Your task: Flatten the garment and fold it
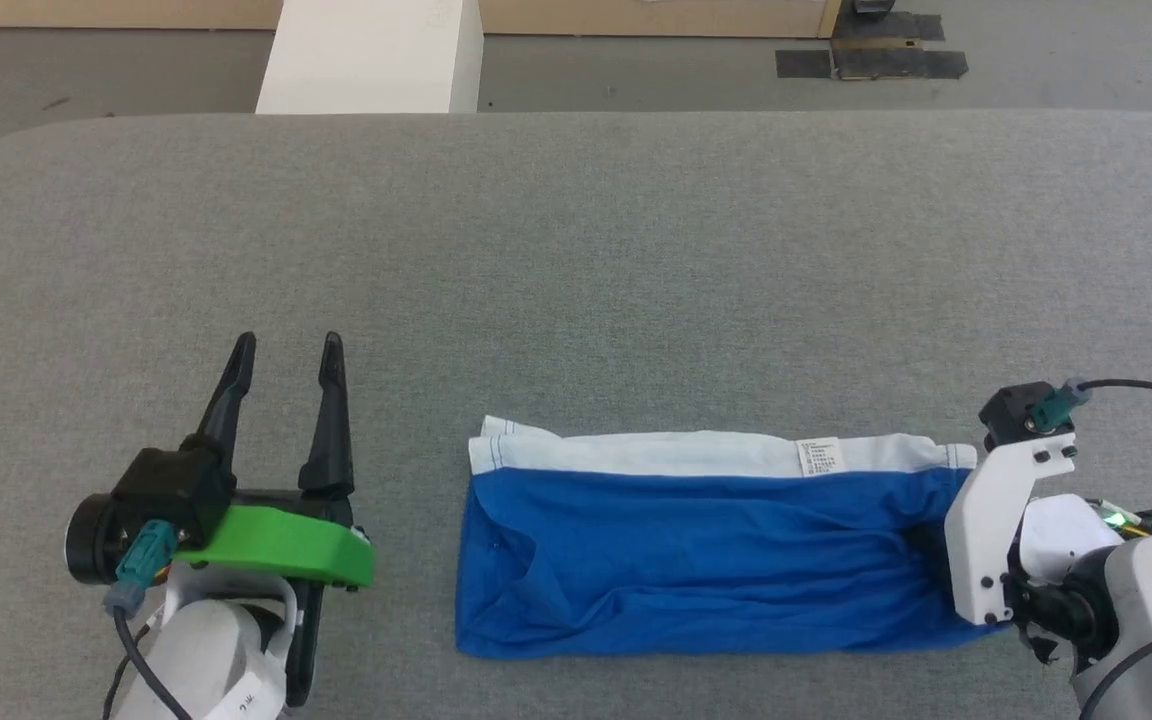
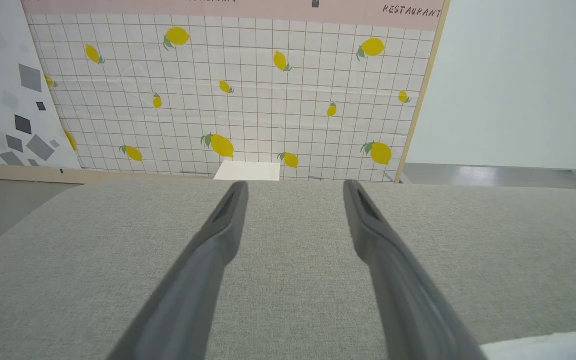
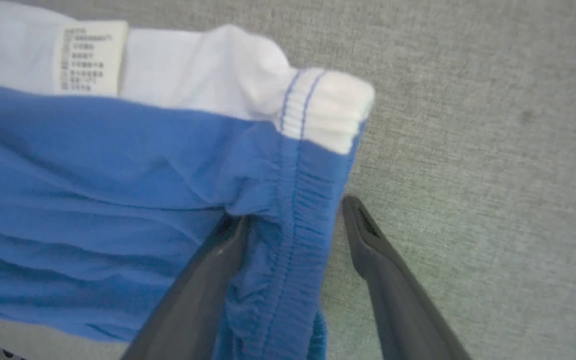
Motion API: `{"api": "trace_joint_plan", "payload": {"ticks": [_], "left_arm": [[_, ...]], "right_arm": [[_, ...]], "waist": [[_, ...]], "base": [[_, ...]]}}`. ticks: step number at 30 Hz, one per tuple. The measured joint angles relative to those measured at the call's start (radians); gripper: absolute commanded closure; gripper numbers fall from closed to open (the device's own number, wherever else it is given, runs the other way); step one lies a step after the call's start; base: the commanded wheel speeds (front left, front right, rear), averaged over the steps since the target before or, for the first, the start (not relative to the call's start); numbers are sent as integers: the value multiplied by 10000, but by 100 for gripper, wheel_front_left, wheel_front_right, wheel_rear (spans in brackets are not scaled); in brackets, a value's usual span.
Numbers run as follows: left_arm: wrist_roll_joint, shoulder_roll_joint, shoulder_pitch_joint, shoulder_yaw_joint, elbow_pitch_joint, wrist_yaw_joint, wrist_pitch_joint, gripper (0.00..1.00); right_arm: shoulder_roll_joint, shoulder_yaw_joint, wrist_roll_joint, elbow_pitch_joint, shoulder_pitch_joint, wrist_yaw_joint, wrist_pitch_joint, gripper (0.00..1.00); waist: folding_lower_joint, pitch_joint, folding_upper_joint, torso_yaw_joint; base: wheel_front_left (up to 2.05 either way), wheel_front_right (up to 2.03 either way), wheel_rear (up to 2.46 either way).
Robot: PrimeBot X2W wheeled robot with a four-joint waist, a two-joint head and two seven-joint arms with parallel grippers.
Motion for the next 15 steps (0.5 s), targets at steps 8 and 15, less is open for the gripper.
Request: {"api": "trace_joint_plan", "payload": {"ticks": [8, 15], "left_arm": [[360, -332, 18, 529, 209, -481, 0, 0], [692, -631, 116, 800, 272, -727, 0, 0]], "right_arm": [[-832, -297, 424, 489, -185, 8, -96, 100], [-2107, -924, 104, 915, -194, 2, 10, 100]], "waist": [[0, -153, 0, -49], [0, -392, 0, -47]], "base": [[0, 0, 0], [0, 0, 0]]}}
